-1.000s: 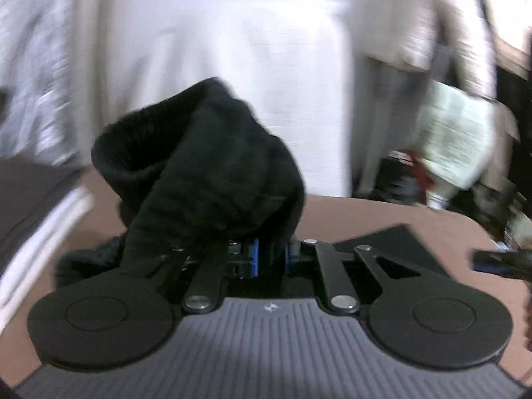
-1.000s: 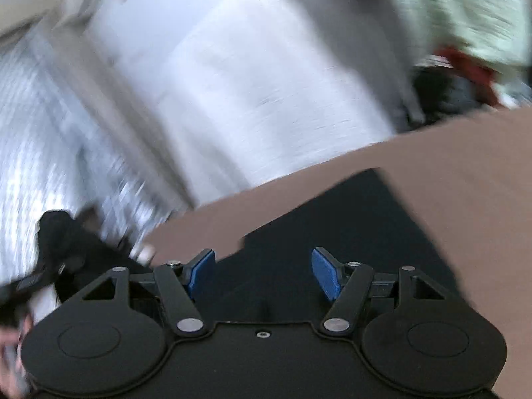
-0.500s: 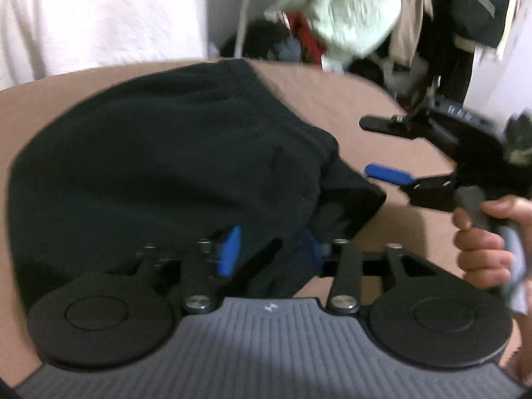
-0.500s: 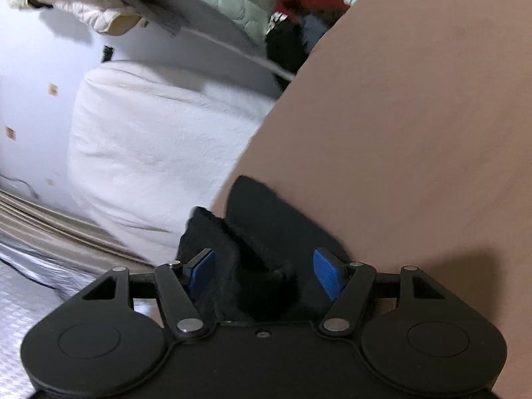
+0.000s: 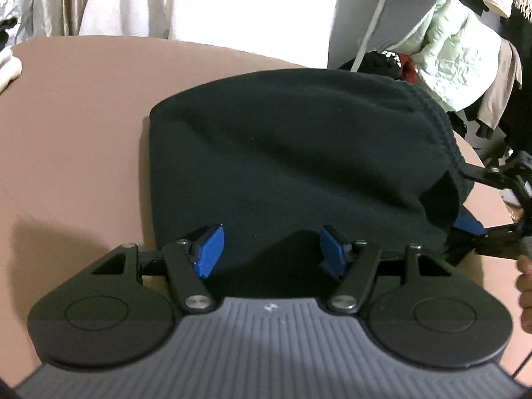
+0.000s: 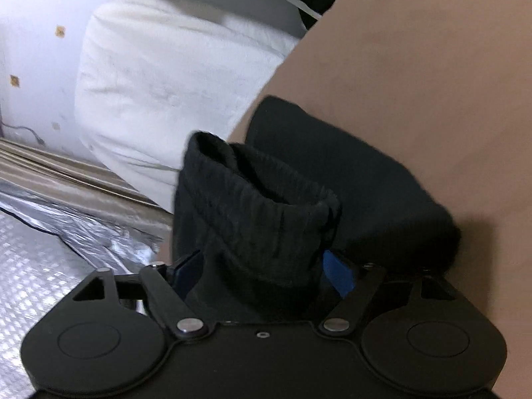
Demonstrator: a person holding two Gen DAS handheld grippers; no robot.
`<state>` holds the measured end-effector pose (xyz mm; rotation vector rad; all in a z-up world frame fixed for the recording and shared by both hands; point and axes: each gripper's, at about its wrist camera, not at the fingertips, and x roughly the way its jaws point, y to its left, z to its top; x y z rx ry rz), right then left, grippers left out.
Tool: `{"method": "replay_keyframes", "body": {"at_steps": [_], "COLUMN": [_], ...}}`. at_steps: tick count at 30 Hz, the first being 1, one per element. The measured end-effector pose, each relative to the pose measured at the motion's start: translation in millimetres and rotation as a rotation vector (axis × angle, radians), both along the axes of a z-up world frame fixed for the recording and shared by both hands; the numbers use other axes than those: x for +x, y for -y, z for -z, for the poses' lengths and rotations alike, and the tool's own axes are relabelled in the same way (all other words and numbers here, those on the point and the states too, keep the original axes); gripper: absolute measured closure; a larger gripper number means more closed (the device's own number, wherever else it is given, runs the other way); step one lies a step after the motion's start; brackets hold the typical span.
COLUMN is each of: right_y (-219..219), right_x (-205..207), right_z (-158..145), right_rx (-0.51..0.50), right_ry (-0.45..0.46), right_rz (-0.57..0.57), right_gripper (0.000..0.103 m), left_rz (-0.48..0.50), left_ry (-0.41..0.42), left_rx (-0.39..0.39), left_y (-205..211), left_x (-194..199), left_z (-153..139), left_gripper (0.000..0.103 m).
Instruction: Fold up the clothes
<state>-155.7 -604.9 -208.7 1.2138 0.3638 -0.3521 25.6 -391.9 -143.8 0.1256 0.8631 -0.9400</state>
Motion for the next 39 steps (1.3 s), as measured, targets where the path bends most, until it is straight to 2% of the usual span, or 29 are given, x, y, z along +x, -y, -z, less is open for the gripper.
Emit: {"method": "replay_keyframes", "body": {"at_steps": [2,4,5,6,7,8,9,10,12,14,18,19,21,24,25,26,27,30,32,36,39], "right_y": [1,0,-6,-15,-24,-33,-42,-51,-63,-69,-74,-71,-50,-6,3,11,17,24,19,9,9], "right_x": [18,36,44,52,59,65,68,72,67,59,36,29,23,22,22,21,21,12,-2,-32,-45], "right_z": [8,9,4,-5,-13,-23,-34,-46,-65,-77,-100,-103,-94,-52,-37,-25,-18,-27,-37,-50,-53], "right_rx": [-0.026,-0.08,-0.148,-0.24,-0.333,-0.422,-0.506,-0.591,-0.676,-0.718,-0.764,-0.764,-0.69,-0.484,-0.435,-0.397,-0.369,-0.31,-0.302,-0.314,-0.314], "right_ry": [-0.01,-0.023,-0.063,-0.109,-0.155,-0.192,-0.22,-0.249,-0.219,-0.185,-0.135,-0.127,-0.152,-0.29,-0.327,-0.352,-0.364,-0.347,-0.342,-0.31,-0.244], "right_rz": [0.022,0.05,0.053,0.044,0.035,0.019,-0.005,-0.029,-0.023,0.001,0.085,0.105,0.13,0.154,0.169,0.177,0.165,0.156,0.204,0.349,0.392], "right_gripper": [0.002,0.0,0.0,0.006,0.022,0.031,0.046,0.054,0.071,0.073,0.076,0.076,0.075,0.072,0.062,0.054,0.051,0.05,0.04,0.036,0.036], "left_rz": [0.001,0.006,0.006,0.004,0.003,0.002,-0.001,-0.006,-0.015,-0.023,-0.002,0.011,0.039,0.084,0.09,0.093,0.091,0.077,0.065,0.034,0.073], "left_ry": [-0.005,-0.013,-0.013,-0.01,-0.006,-0.001,0.003,0.004,0.002,0.0,0.049,0.061,0.05,-0.004,-0.004,0.01,0.031,0.014,-0.027,0.007,0.009], "left_rx": [-0.009,-0.008,-0.006,-0.003,-0.002,0.0,-0.001,-0.003,-0.009,-0.021,-0.065,-0.072,-0.061,0.061,0.119,0.145,0.15,0.146,0.149,0.083,0.021], "left_y": [-4,-9,-14,-18,-20,-20,-22,-24,-27,-31,-34,-32,-26,-6,1,3,3,-1,-4,-14,-12], "left_x": [3,6,6,7,7,8,8,8,8,7,2,1,0,-2,-4,-7,-11,-8,1,8,4], "left_z": [3,2,-2,-4,-5,-7,-8,-10,-12,-15,-30,-32,-29,-1,11,18,21,21,19,-1,-10], "left_gripper": [0.04,0.04,0.04,0.04,0.04,0.039,0.04,0.039,0.04,0.04,0.039,0.038,0.034,0.034,0.033,0.031,0.03,0.029,0.029,0.031,0.031]}}
